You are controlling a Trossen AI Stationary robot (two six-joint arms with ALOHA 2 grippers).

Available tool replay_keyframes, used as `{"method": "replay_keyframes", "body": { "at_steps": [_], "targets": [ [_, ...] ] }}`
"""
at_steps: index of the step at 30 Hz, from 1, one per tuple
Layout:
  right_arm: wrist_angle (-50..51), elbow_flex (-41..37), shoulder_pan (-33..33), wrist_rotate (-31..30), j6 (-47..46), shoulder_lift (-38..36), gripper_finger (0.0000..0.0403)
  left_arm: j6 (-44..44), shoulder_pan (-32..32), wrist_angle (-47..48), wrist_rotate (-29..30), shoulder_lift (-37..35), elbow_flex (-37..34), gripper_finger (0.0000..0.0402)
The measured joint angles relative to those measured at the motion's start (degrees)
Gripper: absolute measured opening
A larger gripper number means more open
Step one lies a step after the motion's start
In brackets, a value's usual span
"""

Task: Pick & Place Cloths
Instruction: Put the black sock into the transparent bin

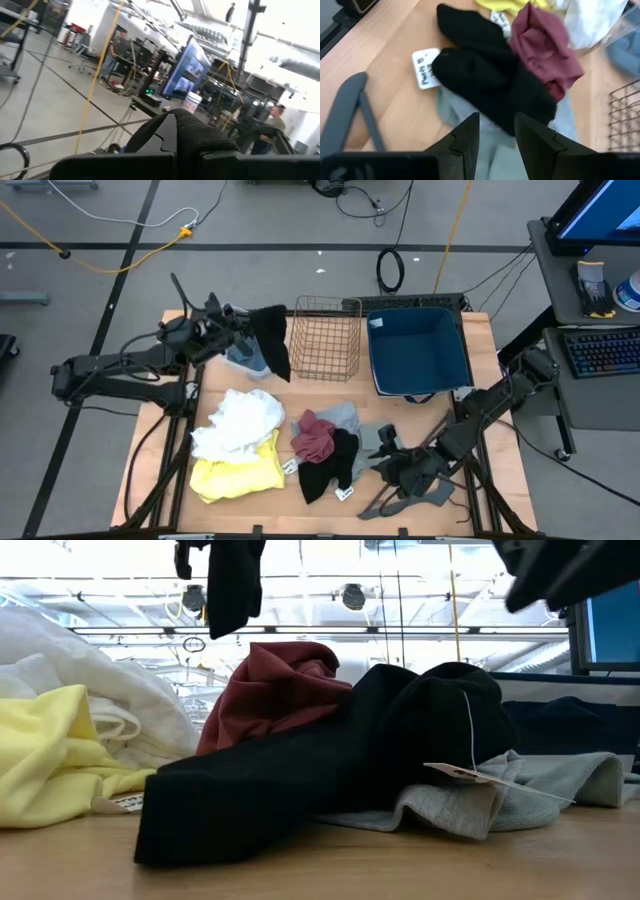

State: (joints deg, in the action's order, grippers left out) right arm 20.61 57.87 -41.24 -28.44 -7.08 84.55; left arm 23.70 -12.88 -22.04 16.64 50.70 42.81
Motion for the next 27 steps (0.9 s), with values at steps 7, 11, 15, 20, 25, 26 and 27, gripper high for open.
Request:
{"method": "replay_keyframes", "body": {
  "at_steps": [7, 11, 15, 20, 25, 26, 27],
  "targets": [
    [2.6, 0.0, -2.8, 0.0, -6.1, 0.0, 0.0116, 0.9, -5.3, -0.1, 0.0, 0.0, 0.0, 0.0],
    [2.9, 0.0, -4.1, 0.0, -7.5, 0.0, 0.0116, 1.1, -7.5, 0.0, 0.9, 0.0, 0.0, 0.0],
    [3.7, 0.0, -5.2, 0.0, -9.4, 0.0, 0.0116, 0.7, -9.2, 0.5, 3.2, 0.0, 0.0, 0.0],
    [6.5, 0.0, -6.4, 0.1, -13.2, 0.0, 0.0116, -0.8, -11.3, 4.0, 7.1, 0.0, 0.0, 0.0],
    [8.6, 0.0, -7.5, 0.2, -16.3, 0.0, 0.0116, -2.8, -12.2, 9.4, 13.2, 0.0, 0.0, 0.0],
    [8.6, 0.0, -7.6, 0.1, -16.5, 0.0, 0.0116, -3.2, -12.2, 10.1, 14.3, 0.0, 0.0, 0.0],
    [8.6, 0.0, -7.7, 0.1, -16.5, 0.0, 0.0116, -3.7, -12.2, 10.6, 15.4, 0.0, 0.0, 0.0]
  ]
}}
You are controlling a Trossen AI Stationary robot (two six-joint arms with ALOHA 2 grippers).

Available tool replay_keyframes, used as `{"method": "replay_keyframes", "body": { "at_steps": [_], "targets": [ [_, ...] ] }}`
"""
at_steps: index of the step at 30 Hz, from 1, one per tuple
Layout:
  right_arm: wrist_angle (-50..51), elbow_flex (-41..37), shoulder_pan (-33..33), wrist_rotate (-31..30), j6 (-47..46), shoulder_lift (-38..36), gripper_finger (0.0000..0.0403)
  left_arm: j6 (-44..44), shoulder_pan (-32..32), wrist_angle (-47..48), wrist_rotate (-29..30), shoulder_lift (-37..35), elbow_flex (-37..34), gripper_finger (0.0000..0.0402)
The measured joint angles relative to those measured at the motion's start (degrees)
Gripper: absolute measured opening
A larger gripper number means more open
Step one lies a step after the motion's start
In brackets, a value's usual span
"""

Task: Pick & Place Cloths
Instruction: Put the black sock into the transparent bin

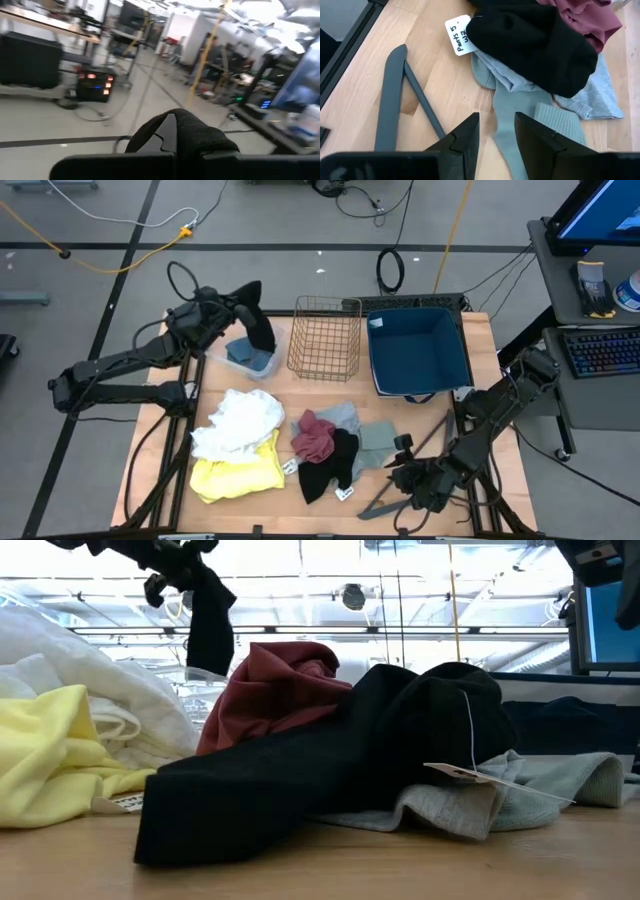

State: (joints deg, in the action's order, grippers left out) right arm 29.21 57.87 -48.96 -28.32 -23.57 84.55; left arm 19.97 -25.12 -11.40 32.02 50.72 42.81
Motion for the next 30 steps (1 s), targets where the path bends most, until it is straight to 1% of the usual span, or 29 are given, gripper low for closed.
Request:
{"method": "replay_keyframes", "body": {
  "at_steps": [9, 14, 17, 21, 30],
  "targets": [
    [0.0, 0.0, -0.2, -0.1, 0.0, 0.0, 0.0116, -5.8, 0.0, 1.3, 8.1, 0.0, 0.0, 0.0],
    [0.0, 0.0, -0.2, -0.1, 0.1, 0.0, 0.0116, -6.8, 0.0, 7.0, 11.2, 0.0, 0.0, 0.0],
    [0.0, 0.0, -0.2, -0.2, 0.1, 0.0, 0.0116, -6.0, 0.0, 12.2, 13.2, 0.0, 0.0, 0.0],
    [0.0, 0.0, -0.2, -0.2, 0.2, 0.0, 0.0116, -4.1, 0.0, 18.3, 14.4, 0.0, 0.0, 0.0],
    [-0.2, 0.0, -0.2, -0.2, 0.2, 0.0, 0.0116, 1.8, 0.0, 29.9, 14.6, 0.1, 0.0, 0.0]
  ]
}}
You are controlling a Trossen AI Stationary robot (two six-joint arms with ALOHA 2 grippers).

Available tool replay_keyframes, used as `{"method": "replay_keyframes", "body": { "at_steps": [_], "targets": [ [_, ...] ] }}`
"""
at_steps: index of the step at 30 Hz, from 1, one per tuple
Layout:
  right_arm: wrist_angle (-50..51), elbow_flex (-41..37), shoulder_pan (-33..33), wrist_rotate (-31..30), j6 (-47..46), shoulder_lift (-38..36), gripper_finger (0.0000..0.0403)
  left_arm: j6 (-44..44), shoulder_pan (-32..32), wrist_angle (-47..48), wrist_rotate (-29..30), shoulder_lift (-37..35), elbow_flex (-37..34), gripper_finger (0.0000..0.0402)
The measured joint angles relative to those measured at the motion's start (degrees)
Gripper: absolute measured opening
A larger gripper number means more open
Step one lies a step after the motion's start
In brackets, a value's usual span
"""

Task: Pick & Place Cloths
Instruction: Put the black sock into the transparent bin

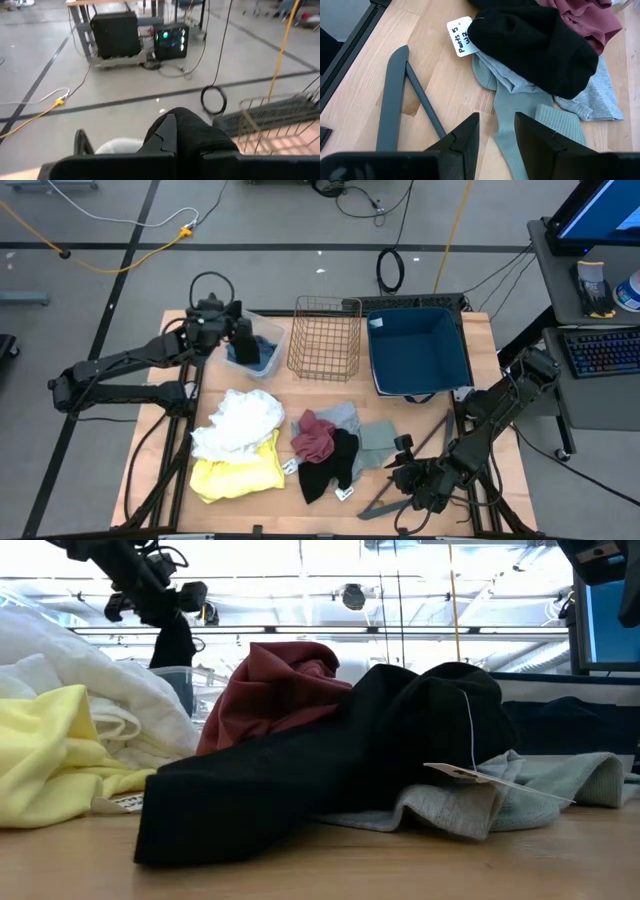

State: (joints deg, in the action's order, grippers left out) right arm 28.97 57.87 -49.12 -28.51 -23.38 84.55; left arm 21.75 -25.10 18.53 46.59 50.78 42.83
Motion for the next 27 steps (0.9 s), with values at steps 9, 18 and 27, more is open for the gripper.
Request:
{"method": "replay_keyframes", "body": {
  "at_steps": [9, 18, 27],
  "targets": [
    [0.0, 0.0, 0.0, 0.0, -0.1, 0.0, 0.0116, 7.9, 0.0, 9.5, -2.0, 5.0, 0.0, 0.0],
    [0.0, 0.0, 0.0, 0.0, -0.2, 0.0, 0.0116, 10.4, -0.5, 9.7, -6.2, 13.1, 0.0, 0.0],
    [0.0, 0.0, 0.0, 0.0, -0.2, 0.0, 0.0116, 13.7, -4.7, 14.4, -14.5, 15.8, 0.0, 0.0]
  ]
}}
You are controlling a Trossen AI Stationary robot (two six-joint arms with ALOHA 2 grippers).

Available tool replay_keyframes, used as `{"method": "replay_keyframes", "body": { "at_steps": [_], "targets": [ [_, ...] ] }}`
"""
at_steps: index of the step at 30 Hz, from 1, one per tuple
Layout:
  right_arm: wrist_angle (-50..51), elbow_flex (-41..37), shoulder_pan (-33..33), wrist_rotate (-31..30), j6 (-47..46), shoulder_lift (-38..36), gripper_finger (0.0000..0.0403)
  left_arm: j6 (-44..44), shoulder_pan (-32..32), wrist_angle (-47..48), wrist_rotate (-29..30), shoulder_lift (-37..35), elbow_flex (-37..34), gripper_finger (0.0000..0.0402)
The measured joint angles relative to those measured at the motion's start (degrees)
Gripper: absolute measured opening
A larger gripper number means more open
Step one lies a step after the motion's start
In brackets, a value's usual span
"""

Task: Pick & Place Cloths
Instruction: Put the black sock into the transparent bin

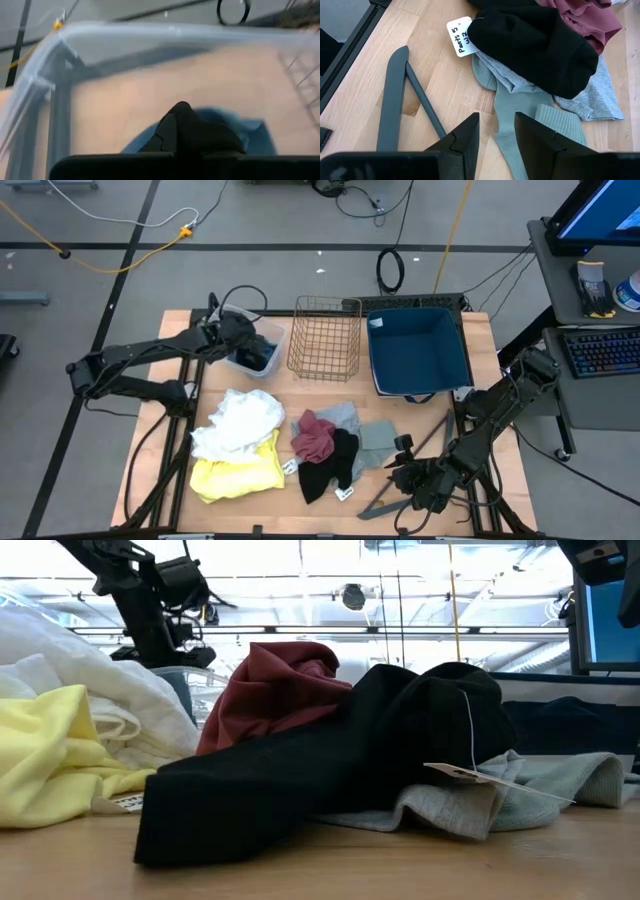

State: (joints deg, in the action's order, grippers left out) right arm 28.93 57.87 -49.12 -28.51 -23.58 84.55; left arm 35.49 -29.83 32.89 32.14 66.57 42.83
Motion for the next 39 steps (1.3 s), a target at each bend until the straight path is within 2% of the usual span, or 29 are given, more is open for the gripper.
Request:
{"method": "replay_keyframes", "body": {
  "at_steps": [5, 12, 24, 32, 39],
  "targets": [
    [0.0, 0.0, 0.0, 0.0, 0.0, 0.0, 0.0116, 1.5, -1.3, 2.5, -1.4, 0.0, 0.0, 0.0],
    [0.0, 0.0, 0.0, 0.0, 0.0, 0.0, 0.0116, 1.1, -3.0, 2.5, -6.8, -0.1, 0.0, 0.001],
    [0.0, 0.0, 0.0, 0.1, 0.1, 0.0, 0.0116, 0.7, -3.8, 2.5, -8.7, -0.1, 0.0, 0.0044],
    [0.0, 0.0, 0.0, 0.1, 0.2, 0.0, 0.0116, 0.7, -3.8, 2.5, -9.4, -0.1, 0.0, 0.0092],
    [0.0, 0.0, 0.0, 0.2, 0.2, 0.0, 0.0116, -0.5, -3.8, 2.5, -10.2, -0.1, 0.0, 0.016]
  ]
}}
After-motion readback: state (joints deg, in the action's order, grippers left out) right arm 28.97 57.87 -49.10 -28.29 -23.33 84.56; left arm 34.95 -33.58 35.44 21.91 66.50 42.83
